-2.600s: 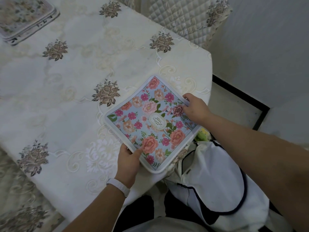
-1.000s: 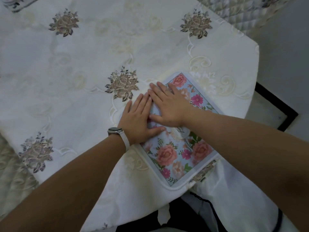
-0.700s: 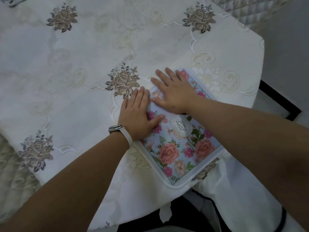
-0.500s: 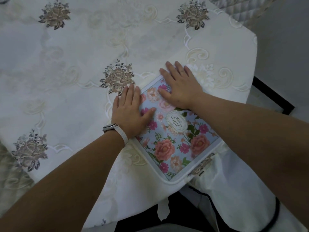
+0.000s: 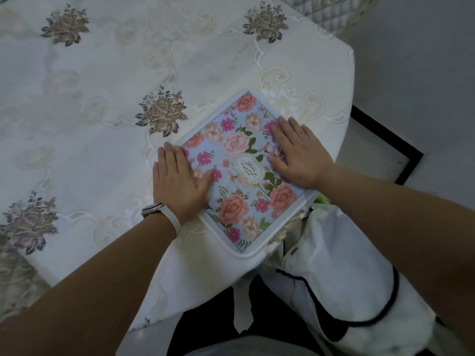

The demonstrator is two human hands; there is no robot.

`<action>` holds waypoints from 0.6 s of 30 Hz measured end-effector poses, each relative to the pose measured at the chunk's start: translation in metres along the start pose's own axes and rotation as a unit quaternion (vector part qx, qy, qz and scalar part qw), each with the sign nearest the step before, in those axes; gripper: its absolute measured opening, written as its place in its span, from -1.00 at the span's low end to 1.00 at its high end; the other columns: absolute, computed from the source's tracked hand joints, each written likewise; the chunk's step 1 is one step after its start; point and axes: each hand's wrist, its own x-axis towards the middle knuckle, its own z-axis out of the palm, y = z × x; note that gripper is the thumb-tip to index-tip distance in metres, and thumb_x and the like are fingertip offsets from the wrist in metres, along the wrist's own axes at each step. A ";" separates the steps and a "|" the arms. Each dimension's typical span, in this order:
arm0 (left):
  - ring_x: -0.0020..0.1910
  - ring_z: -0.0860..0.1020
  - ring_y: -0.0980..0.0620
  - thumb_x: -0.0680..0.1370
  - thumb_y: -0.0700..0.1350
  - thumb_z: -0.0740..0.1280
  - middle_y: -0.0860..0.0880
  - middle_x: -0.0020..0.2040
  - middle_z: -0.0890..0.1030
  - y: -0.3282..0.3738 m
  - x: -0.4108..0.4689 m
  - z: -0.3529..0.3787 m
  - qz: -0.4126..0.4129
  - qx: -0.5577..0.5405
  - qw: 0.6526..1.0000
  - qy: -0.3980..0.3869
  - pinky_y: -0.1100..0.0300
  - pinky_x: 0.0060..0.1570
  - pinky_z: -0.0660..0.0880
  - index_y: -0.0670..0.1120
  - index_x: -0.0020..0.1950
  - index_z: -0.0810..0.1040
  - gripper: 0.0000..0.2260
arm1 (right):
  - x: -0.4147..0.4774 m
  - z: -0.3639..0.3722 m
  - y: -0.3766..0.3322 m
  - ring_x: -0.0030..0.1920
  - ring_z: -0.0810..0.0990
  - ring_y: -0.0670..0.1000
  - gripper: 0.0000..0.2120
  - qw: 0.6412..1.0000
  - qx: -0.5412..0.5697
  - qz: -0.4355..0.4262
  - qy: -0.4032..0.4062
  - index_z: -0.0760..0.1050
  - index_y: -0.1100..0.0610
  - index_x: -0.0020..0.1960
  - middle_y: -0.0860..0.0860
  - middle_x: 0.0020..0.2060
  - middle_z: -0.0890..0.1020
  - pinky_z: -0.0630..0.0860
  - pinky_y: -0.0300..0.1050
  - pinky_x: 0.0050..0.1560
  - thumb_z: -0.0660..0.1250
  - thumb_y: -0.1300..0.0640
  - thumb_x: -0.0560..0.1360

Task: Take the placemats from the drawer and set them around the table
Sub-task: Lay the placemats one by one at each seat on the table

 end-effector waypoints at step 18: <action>0.60 -0.02 -0.16 0.47 0.53 -0.04 -0.16 0.62 0.07 0.078 -0.104 0.029 0.210 0.050 0.973 -0.075 -0.20 0.50 -0.08 -0.13 0.60 0.02 -0.07 | -0.084 0.033 -0.068 0.57 0.03 0.14 -0.37 0.998 -0.034 -0.052 0.004 0.13 -0.03 0.57 0.03 0.58 0.12 -0.07 0.23 0.51 -0.06 -0.29 0.59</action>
